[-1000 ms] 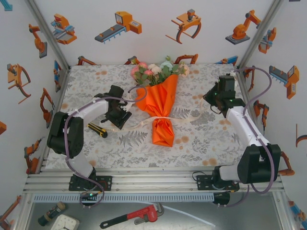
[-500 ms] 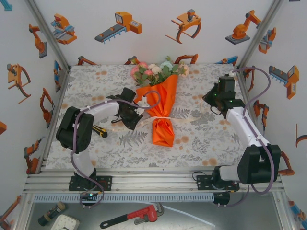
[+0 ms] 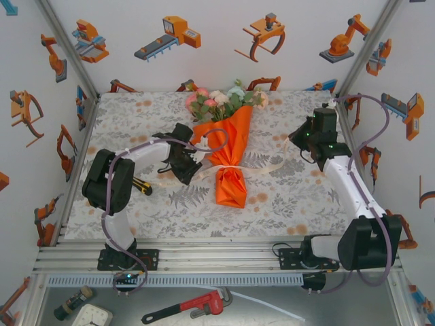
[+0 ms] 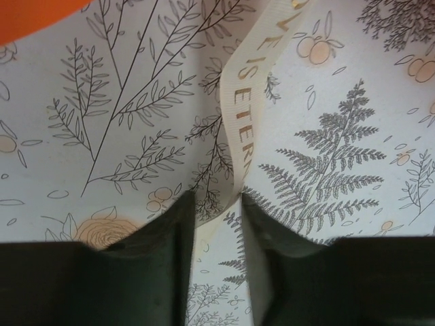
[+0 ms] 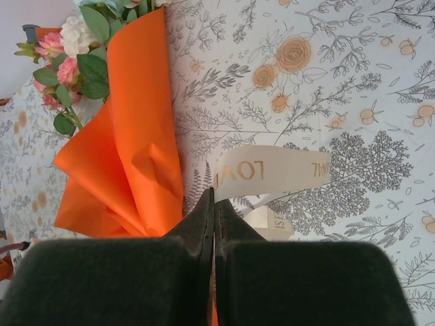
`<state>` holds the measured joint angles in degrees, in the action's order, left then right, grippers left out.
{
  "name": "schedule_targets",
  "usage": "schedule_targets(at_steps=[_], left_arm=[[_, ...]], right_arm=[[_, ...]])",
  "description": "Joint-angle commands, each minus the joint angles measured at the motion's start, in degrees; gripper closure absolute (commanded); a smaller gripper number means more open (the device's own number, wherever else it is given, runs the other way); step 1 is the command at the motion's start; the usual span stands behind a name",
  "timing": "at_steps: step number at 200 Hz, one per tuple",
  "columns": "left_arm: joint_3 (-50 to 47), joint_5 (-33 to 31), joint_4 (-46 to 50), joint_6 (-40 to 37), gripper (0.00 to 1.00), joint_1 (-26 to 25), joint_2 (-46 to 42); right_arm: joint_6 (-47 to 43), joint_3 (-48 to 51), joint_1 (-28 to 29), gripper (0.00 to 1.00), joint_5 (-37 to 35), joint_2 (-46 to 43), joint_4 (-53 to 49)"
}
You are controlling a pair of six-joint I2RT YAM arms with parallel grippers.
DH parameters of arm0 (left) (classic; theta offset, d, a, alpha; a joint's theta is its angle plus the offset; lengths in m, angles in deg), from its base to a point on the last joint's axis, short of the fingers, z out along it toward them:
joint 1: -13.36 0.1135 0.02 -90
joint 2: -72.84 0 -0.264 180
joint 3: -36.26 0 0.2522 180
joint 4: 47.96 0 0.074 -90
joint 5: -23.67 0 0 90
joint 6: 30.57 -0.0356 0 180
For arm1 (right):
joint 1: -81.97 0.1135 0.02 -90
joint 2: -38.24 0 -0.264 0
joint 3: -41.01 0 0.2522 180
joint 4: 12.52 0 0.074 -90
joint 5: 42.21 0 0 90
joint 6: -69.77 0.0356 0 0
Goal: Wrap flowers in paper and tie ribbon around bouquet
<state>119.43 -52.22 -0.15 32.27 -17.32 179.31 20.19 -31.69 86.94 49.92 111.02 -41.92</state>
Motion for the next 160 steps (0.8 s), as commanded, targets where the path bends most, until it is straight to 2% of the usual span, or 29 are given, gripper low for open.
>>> schedule_targets(at_steps=[1,6,33,62,89,113,135,160], left_arm=[[-1.1,-0.4,3.8,-0.2,0.91,0.5,2.2],[-0.6,0.4,3.9,0.7,1.0,0.5,1.9],[2.6,8.0,0.7,9.7,1.0,0.5,-5.0],[4.5,19.3,-9.9,20.5,1.0,-0.6,-12.4],[2.8,20.5,-18.5,24.3,1.0,-2.6,-16.2],[1.4,19.4,-22.8,24.2,1.0,-4.7,-18.2],[-1.0,21.9,-28.5,26.3,1.0,-5.5,-19.3],[-1.8,22.2,-30.2,26.9,1.0,-6.6,-18.9]], right_arm=[[-0.6,0.6,-0.1,1.0,-1.2,-1.8,-1.7],[-0.5,0.5,-0.1,1.0,-1.3,-2.0,-1.7],[-1.0,-0.2,0.0,1.0,0.5,-2.9,-2.1],[-0.8,-1.2,0.8,1.0,4.0,-3.3,-1.7],[0.0,-2.9,3.5,1.0,6.2,-2.6,-2.7],[3.6,-5.0,6.6,1.0,6.8,-1.4,-4.1],[8.8,-7.5,10.3,1.0,7.0,0.8,-4.5],[18.0,-12.7,13.0,1.0,8.0,4.9,-4.3]])
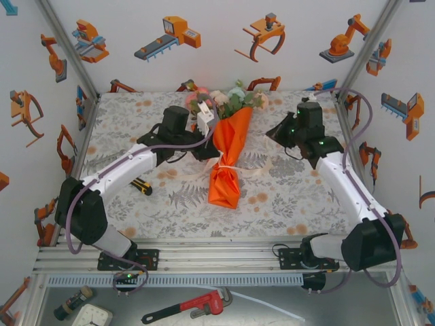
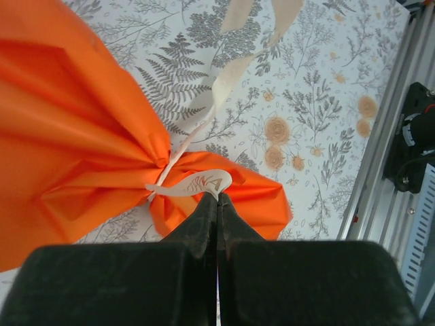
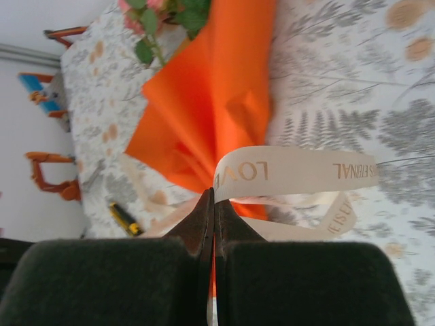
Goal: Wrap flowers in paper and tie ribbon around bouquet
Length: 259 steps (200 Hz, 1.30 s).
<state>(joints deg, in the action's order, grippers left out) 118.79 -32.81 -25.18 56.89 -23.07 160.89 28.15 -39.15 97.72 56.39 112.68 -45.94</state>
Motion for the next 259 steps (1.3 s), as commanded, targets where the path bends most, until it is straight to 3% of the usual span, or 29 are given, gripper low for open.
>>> schedule_targets(at_steps=[1,26,48,56,76,79,90,96,117,133,151,174,187,215,259], left_arm=[[-1.2,2.8,-5.2,2.2,1.0,-0.9,-0.5],[-2.4,3.2,-6.7,2.1,1.0,-1.9,-0.2],[-3.0,3.4,-8.1,2.0,1.0,-3.1,-0.2],[-3.2,3.3,-8.4,2.0,1.0,-3.3,-0.2],[-4.0,3.0,-10.1,2.3,1.0,-3.5,-0.3],[-4.1,2.9,-10.3,2.3,1.0,-3.5,-0.3],[-4.2,2.9,-10.6,2.3,1.0,-3.5,-0.3],[-4.2,3.0,-10.7,2.3,1.0,-3.5,-0.3],[-4.4,3.0,-11.9,2.8,1.0,-3.6,0.0],[-4.3,2.9,-13.8,4.4,1.0,-3.6,0.4],[-3.9,2.6,-15.5,6.2,1.0,-3.6,1.4],[-3.5,3.3,-16.6,6.6,1.0,-3.6,2.5],[-3.2,3.7,-16.3,6.5,1.0,-3.6,3.2],[-2.7,4.2,-15.7,6.5,1.0,-3.6,3.9],[-2.2,4.1,-14.5,6.0,1.0,-3.6,4.3]], right_arm=[[10.5,-5.5,2.3,1.0,1.5,3.5,-0.3],[20.6,-11.8,6.8,1.0,-1.0,11.0,0.6],[22.8,-20.4,13.6,0.99,-1.0,20.1,0.3],[22.7,-24.1,15.9,0.89,-0.4,23.0,-0.4],[21.8,-29.0,18.2,0.54,2.5,26.3,-0.7],[21.3,-29.1,18.1,0.4,2.3,26.1,-0.7],[17.9,-27.8,17.5,0.19,-0.3,23.3,-0.2],[16.0,-26.6,16.7,0.16,-1.3,21.4,0.0],[11.1,-19.7,11.4,0.16,0.5,14.5,3.1],[4.0,-11.7,7.8,0.23,2.3,8.4,7.2],[-11.3,-0.4,6.1,0.39,6.8,1.9,15.4],[-30.4,12.4,5.9,0.4,15.6,-3.5,22.7],[-39.7,16.7,6.0,0.43,24.6,-3.3,25.9],[-42.4,19.1,6.9,0.48,31.0,1.4,32.5],[-48.8,23.1,9.7,0.5,32.0,6.6,49.4]])
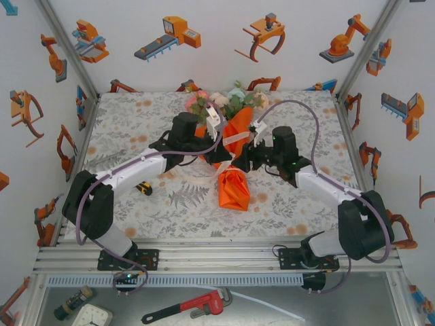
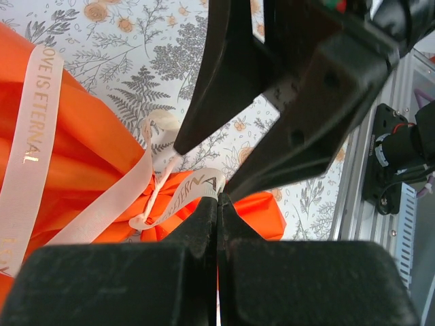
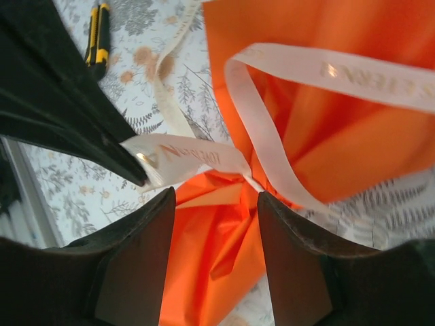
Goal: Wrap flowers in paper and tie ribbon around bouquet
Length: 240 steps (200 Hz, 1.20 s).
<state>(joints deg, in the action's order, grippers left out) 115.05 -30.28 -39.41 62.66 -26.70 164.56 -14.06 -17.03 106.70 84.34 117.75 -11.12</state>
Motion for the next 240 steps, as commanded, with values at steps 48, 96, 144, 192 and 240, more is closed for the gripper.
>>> schedule_targets(at_steps=[48,96,144,192,240], left_arm=[[2.0,2.7,0.1,0.1,1.0,0.0,0.6],[1.7,2.2,-0.5,0.3,0.94,0.0,0.6],[-2.7,-10.9,-4.9,4.1,0.5,1.1,-5.6],[3.4,-43.8,17.1,15.7,0.64,3.7,-1.9],[6.5,-43.7,18.5,19.2,0.57,3.2,6.4]], right_arm=[[-11.1,4.2,1.5,0.52,6.5,4.9,26.9],[-11.2,3.4,2.5,0.69,7.8,8.3,32.8],[-9.2,6.7,2.4,1.0,5.2,6.7,34.2],[-7.4,9.0,2.3,1.0,4.0,5.3,34.2],[-6.3,8.0,2.3,1.0,3.9,5.5,34.1]])
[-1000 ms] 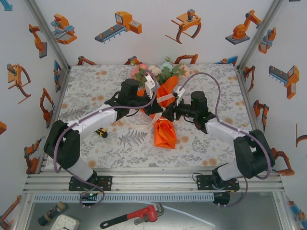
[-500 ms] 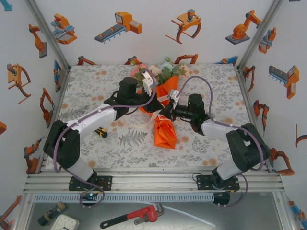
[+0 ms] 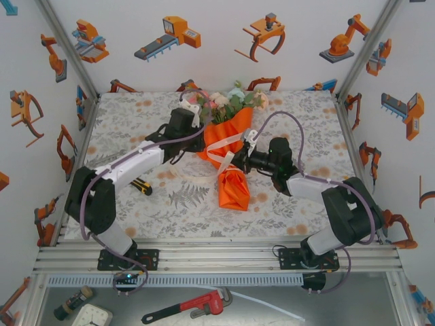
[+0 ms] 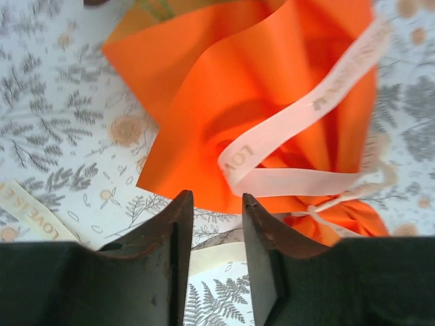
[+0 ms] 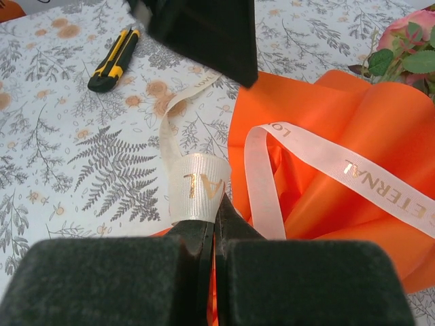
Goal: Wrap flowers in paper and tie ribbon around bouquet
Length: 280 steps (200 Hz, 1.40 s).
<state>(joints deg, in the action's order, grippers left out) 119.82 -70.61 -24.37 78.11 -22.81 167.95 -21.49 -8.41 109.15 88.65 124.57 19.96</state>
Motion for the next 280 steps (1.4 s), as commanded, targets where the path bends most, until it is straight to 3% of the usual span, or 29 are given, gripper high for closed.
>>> schedule_targets(at_steps=[1,28,84,97,119,139,153,180,212,229,242,266,280], left_arm=[[1.8,-3.3,3.3,3.8,0.57,-0.7,3.2],[3.7,2.0,-0.1,5.0,0.55,-0.2,7.2],[5.0,5.8,-2.7,8.8,0.67,0.7,10.4],[3.2,8.3,-4.9,8.8,0.66,0.8,9.1],[-0.4,10.9,-9.6,10.6,0.55,0.9,7.0],[0.4,10.9,-9.1,12.1,0.54,0.9,9.0],[1.3,10.6,-9.1,12.9,0.65,0.9,10.6],[1.4,7.0,-7.3,13.5,1.0,1.4,8.6],[-2.2,7.0,-1.5,14.4,1.0,6.4,-0.6],[-2.3,8.8,5.5,9.3,1.0,9.0,-2.7],[-1.7,5.0,11.1,3.3,1.0,9.3,-3.0],[-1.1,2.2,13.0,-3.5,0.88,9.4,-2.0],[-0.5,4.8,9.6,-4.9,0.68,9.4,-0.3]], right_arm=[[1.1,-0.6,-0.1,1.0,-0.3,-1.2,3.1],[1.5,-0.8,-0.1,1.0,-0.4,-0.9,3.1],[2.4,-1.1,-0.1,1.0,-0.1,-0.4,3.0],[2.3,-1.2,-0.1,1.0,-0.2,-0.3,3.0],[2.2,-1.5,-0.1,1.0,-0.1,-0.2,2.9],[2.4,-2.0,-0.1,1.0,0.1,0.2,2.9],[2.6,-2.3,-0.1,1.0,0.2,0.3,2.9],[2.8,-1.9,-0.1,1.0,-1.1,-0.3,2.9],[1.5,-0.5,-0.1,1.0,-3.0,-1.5,2.7],[1.1,-0.1,-0.2,1.0,-3.5,-1.9,2.5],[1.0,0.1,-0.2,1.0,-3.5,-1.9,2.3],[1.3,-0.2,-0.2,1.0,-3.0,-1.3,2.3],[1.5,-0.5,-0.2,1.0,-2.7,-0.9,2.3]])
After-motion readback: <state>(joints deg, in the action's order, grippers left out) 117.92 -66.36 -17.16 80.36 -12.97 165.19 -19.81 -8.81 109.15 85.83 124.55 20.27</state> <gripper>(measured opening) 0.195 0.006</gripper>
